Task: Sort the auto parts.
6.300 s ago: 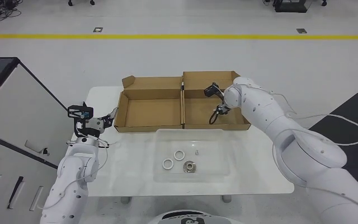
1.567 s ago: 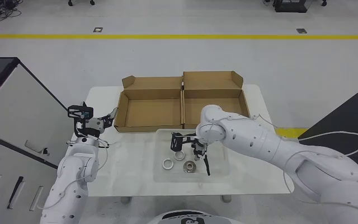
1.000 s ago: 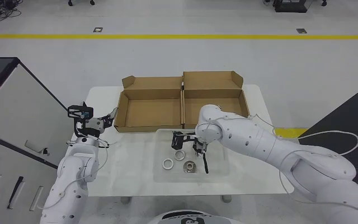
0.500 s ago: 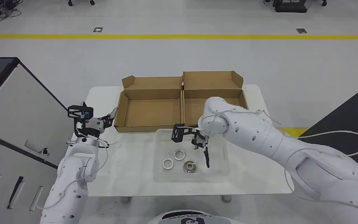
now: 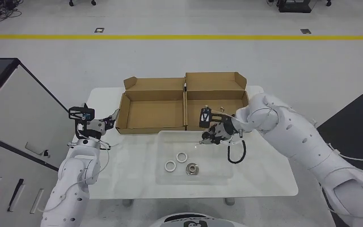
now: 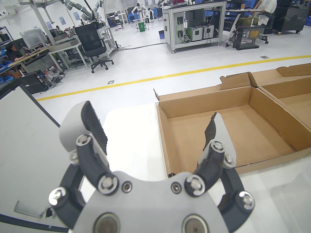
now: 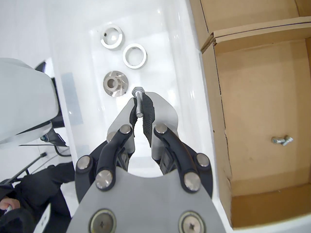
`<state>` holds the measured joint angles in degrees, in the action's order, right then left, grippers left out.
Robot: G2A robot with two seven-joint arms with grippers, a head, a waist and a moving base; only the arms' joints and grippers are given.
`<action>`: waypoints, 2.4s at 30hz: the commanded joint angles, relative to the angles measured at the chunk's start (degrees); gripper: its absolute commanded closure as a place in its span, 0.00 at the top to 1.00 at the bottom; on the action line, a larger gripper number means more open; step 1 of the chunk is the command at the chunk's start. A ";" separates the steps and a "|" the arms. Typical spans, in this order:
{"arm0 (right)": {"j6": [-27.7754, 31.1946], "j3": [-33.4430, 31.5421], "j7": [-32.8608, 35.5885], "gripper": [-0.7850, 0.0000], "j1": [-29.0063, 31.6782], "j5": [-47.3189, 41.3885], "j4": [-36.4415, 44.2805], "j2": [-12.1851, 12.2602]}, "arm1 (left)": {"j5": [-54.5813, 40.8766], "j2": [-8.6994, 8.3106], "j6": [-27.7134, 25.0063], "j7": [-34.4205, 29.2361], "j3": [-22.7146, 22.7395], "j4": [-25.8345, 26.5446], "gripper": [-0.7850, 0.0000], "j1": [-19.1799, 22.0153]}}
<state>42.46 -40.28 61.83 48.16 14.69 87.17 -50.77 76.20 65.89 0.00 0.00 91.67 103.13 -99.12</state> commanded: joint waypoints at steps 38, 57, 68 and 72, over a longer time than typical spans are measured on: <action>15.54 -5.95 -15.53 0.00 3.78 -42.81 4.54 8.99 | 0.00 0.00 0.00 0.00 0.00 0.00 1.00 0.00; 15.54 -5.02 -15.52 0.00 0.32 -51.48 11.79 9.26 | 0.00 0.00 0.00 0.00 0.00 0.00 1.00 0.00; 15.54 -5.02 -15.52 0.00 0.32 -51.48 11.79 9.26 | 0.00 0.00 0.00 0.00 0.00 0.00 1.00 0.00; 15.54 -5.61 -18.66 0.00 1.09 -54.85 13.99 8.93 | 0.00 0.00 0.00 0.00 0.00 0.00 1.00 0.00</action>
<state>57.76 -45.69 44.87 48.90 -38.21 100.17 -41.71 76.20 65.89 0.00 0.00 91.67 103.13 -99.12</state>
